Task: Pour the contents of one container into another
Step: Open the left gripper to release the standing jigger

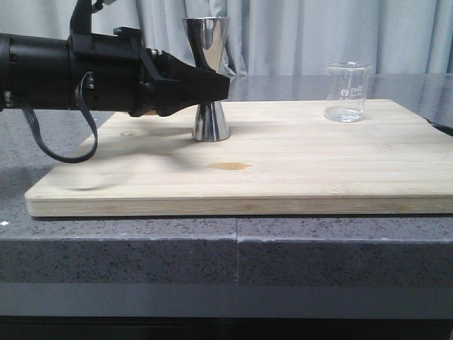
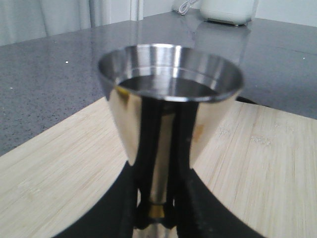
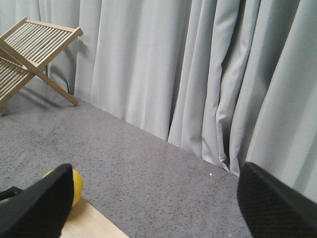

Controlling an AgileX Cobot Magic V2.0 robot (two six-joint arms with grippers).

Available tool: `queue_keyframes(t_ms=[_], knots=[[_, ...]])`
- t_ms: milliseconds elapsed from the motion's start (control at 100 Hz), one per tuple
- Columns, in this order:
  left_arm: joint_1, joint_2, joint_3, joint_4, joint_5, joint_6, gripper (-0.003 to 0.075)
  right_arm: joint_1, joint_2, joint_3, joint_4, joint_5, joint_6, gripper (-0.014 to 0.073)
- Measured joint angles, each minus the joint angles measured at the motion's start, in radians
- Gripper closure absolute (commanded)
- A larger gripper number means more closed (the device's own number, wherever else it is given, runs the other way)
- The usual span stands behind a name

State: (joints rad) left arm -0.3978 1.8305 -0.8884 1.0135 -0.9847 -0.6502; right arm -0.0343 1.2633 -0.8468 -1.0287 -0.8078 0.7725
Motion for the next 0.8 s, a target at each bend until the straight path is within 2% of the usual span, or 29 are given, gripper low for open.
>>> queue_keyframes(t_ms=[440, 530, 630, 800], knots=[[0.000, 0.004, 0.000, -0.005, -0.004, 0.000, 0.0741, 0.000, 0.000, 0.000, 0.000, 0.000, 0.000, -0.0015], [0.000, 0.004, 0.000, -0.003, -0.004, 0.000, 0.0720, 0.000, 0.000, 0.000, 0.000, 0.000, 0.000, -0.0015], [0.000, 0.004, -0.001, 0.006, -0.006, 0.000, 0.0625, 0.000, 0.000, 0.000, 0.000, 0.000, 0.000, -0.0015], [0.000, 0.004, -0.001, 0.014, -0.006, 0.000, 0.0333, 0.000, 0.000, 0.000, 0.000, 0.000, 0.000, -0.0015]])
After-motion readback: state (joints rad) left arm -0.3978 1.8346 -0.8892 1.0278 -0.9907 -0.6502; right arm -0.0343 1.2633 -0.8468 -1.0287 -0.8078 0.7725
